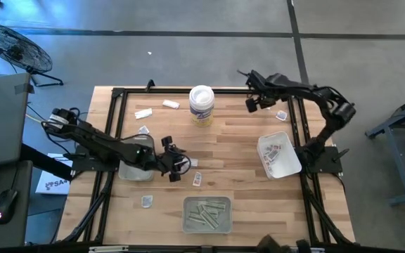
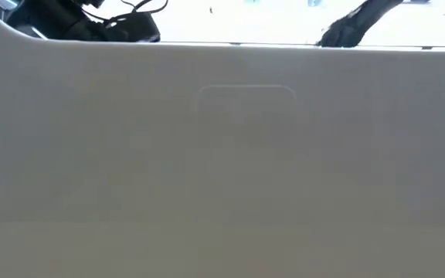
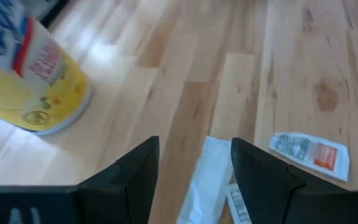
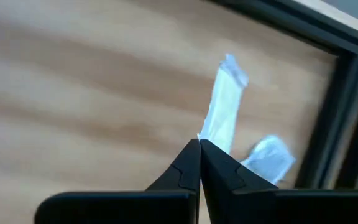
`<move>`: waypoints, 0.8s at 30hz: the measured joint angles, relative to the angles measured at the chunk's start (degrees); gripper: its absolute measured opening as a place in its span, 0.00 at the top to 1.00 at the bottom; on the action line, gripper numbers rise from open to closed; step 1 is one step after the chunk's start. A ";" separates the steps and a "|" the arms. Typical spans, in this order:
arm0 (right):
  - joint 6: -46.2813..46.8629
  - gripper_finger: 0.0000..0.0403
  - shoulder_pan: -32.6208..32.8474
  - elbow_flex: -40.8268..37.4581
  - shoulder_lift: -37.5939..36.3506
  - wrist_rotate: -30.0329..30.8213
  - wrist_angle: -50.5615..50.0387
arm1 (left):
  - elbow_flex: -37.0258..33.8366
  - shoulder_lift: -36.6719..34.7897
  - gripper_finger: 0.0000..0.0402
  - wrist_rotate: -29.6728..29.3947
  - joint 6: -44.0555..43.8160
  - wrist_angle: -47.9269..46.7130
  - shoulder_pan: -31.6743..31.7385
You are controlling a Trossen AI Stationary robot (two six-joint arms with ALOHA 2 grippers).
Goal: Pick & Place First Aid Supplies
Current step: Put the green bandage pack into the bottom gray bin
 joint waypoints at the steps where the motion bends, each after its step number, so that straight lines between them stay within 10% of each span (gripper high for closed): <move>1: 0.00 1.00 1.75 0.00 -1.19 -0.99 -0.02 | 0.00 -0.48 0.51 -0.42 0.05 0.07 0.02; 24: -0.92 1.00 48.41 0.02 -7.77 -15.61 19.54 | 0.04 0.89 0.50 21.91 15.74 18.71 6.75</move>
